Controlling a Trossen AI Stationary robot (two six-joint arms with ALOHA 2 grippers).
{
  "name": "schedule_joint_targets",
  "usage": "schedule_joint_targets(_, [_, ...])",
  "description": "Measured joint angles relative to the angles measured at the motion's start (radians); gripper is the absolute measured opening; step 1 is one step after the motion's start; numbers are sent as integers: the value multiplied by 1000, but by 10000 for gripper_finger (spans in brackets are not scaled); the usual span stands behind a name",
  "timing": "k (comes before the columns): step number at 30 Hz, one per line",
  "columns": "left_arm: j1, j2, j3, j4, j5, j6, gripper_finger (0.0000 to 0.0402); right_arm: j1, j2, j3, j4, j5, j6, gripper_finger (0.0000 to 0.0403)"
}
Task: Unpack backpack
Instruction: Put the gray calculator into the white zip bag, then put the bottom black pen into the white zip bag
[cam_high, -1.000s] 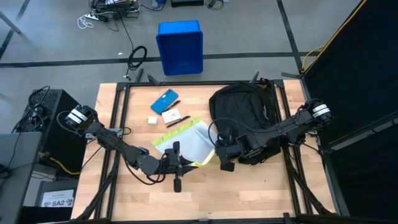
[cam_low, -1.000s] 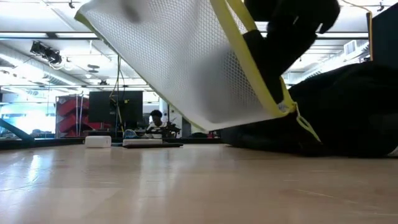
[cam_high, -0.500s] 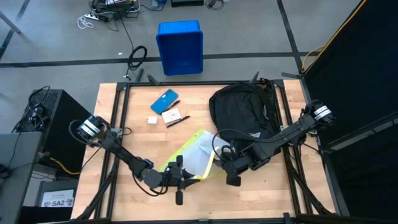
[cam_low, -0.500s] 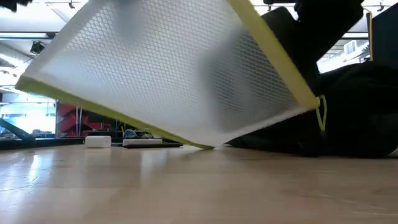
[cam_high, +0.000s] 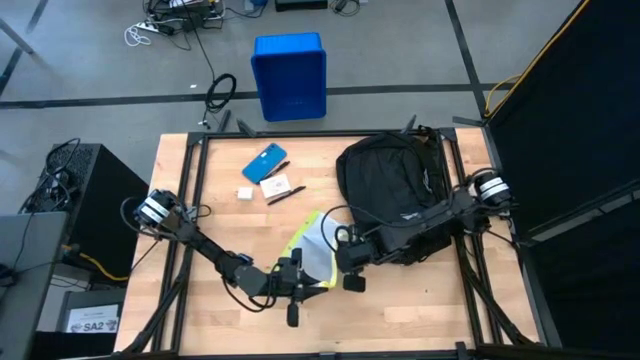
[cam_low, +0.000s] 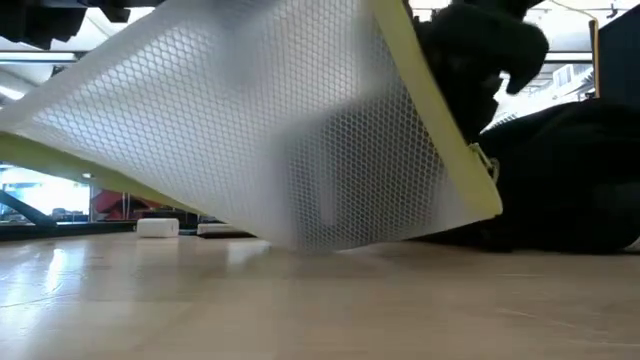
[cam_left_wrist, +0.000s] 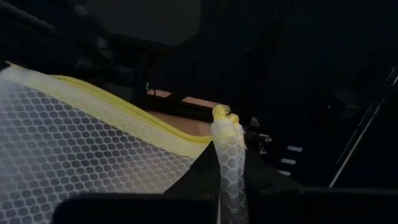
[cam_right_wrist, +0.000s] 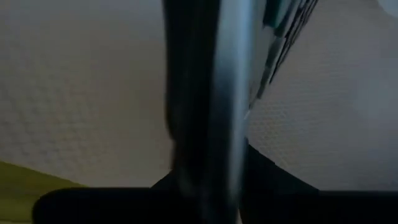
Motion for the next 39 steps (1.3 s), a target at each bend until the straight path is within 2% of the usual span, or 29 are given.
schedule_joint_targets(4, [0, 0, 0, 4, 14, -1, 0, 2, -27, -7, 8, 10, -36, 67])
schedule_joint_targets(9, [-1, 0, 0, 5, 37, -1, 0, 9, -60, -5, 19, 73, -69, 94])
schedule_joint_targets(17, [-1, 0, 0, 6, 43, -1, 0, 40, -64, -5, 26, 129, -121, 66])
schedule_joint_targets(22, [-1, 0, 0, 5, 46, -1, 0, 62, -64, 16, -10, 128, -166, 70])
schedule_joint_targets(34, [-1, 0, 0, 1, 79, -3, 0, 109, -65, 41, -12, 141, -228, 162])
schedule_joint_targets(39, [-1, 0, 0, 0, 81, -3, 0, 120, -68, 51, -53, 141, -232, 188])
